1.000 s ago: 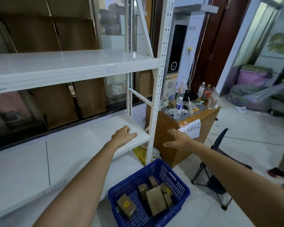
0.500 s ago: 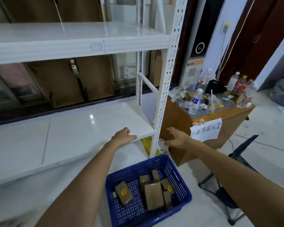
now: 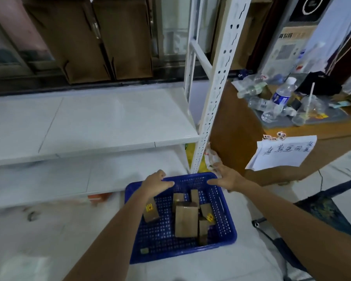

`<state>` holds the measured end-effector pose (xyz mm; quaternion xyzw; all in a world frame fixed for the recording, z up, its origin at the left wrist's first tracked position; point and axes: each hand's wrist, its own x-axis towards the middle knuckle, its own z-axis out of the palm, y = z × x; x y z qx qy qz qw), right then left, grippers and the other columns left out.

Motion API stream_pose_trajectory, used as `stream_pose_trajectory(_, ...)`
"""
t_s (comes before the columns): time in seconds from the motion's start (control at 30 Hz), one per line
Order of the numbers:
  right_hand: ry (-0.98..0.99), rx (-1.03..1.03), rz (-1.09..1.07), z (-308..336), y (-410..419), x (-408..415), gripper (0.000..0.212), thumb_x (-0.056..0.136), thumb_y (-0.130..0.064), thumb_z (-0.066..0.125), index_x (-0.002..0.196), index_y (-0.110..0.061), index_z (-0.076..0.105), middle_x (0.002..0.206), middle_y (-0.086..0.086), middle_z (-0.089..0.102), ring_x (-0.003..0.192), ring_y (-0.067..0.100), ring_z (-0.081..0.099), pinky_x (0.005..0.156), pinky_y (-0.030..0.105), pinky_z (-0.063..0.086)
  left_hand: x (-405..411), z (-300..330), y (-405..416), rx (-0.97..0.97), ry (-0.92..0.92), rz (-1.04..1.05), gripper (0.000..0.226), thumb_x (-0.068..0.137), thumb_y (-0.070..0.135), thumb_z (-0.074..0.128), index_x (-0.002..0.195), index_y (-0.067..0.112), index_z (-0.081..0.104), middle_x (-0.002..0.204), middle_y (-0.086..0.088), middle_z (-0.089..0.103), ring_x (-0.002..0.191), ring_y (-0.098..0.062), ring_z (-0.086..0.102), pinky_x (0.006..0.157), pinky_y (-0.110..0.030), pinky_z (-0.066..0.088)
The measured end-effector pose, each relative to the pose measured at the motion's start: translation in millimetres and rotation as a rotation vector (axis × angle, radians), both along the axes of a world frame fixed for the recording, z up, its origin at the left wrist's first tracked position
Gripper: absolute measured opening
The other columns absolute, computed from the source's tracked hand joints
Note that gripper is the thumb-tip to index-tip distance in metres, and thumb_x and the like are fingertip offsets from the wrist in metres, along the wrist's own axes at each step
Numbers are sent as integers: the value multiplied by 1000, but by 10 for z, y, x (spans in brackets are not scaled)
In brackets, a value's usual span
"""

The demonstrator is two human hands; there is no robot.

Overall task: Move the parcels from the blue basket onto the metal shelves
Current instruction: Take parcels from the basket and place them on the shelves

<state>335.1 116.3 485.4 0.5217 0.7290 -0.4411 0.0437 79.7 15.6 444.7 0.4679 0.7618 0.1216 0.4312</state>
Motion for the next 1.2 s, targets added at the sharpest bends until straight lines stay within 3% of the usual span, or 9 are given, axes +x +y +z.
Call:
stream_pose_trajectory(0.13,-44,23,49,-1075,58,87,55,87,-25,70,134,-5,49,128,14,60,120,30,55,87,16,38,54,-1048,27,-16,-53,42,64,84,50,62,135,17,43,140,-3,47,123,-22,49,98,-30,41)
stream_pose_trajectory(0.23,-104,24,37,-1939,69,176,77,84,-42,71,146,-17,34,142,7,50,130,26,47,101,30,39,106,-1944,31,-36,-66,23,67,85,50,62,138,15,40,144,-5,43,128,-23,45,92,-28,37)
stream_pose_trajectory(0.4,-125,13,42,-3425,202,293,78,83,-44,71,146,-20,32,145,6,46,128,23,47,97,27,39,233,-3494,149,-52,-65,-10,49,87,41,62,121,10,46,128,-11,51,112,-25,51,85,-32,40)
stream_pose_trajectory(0.53,-136,7,61,-4514,395,295,75,84,-41,72,145,-18,34,146,7,44,127,24,48,96,26,42,300,-4521,272,-110,-62,-23,83,90,41,62,151,9,15,158,-10,20,139,-28,31,112,-41,32)
stream_pose_trajectory(0.6,-107,-59,57,-5006,490,262,69,87,-34,71,143,-14,34,153,9,36,125,22,49,99,25,46,280,-4972,339,-126,-84,-28,92,89,45,62,153,12,5,161,-6,10,145,-27,21,117,-40,25)
stream_pose_trajectory(0.67,-86,-119,43,-5414,565,197,87,84,-33,74,150,-11,22,159,9,23,134,25,41,106,27,42,244,-5359,415,-157,-90,-23,98,87,49,62,153,12,0,162,-6,6,146,-26,18,118,-37,22)
stream_pose_trajectory(0.83,-84,-167,2,-6157,695,79,121,73,-36,83,155,-10,-3,163,4,11,148,28,18,114,33,27,214,-6062,562,-163,-177,87,107,80,47,70,153,12,1,161,-6,9,145,-24,20,113,-32,25)
stream_pose_trajectory(1.03,2,-180,-93,-6464,545,42,108,67,-41,86,152,-20,22,154,4,33,134,23,39,109,35,37,408,-6246,499,-103,-425,134,65,79,24,76,137,16,45,140,-6,51,112,-15,54,94,-28,46)
stream_pose_trajectory(1.2,157,-193,-168,-6287,623,57,115,67,-28,88,155,-19,13,154,10,29,136,31,37,105,39,43,257,-6163,463,-73,-514,275,100,66,10,85,146,15,26,144,-8,44,123,-26,49,94,-38,51)
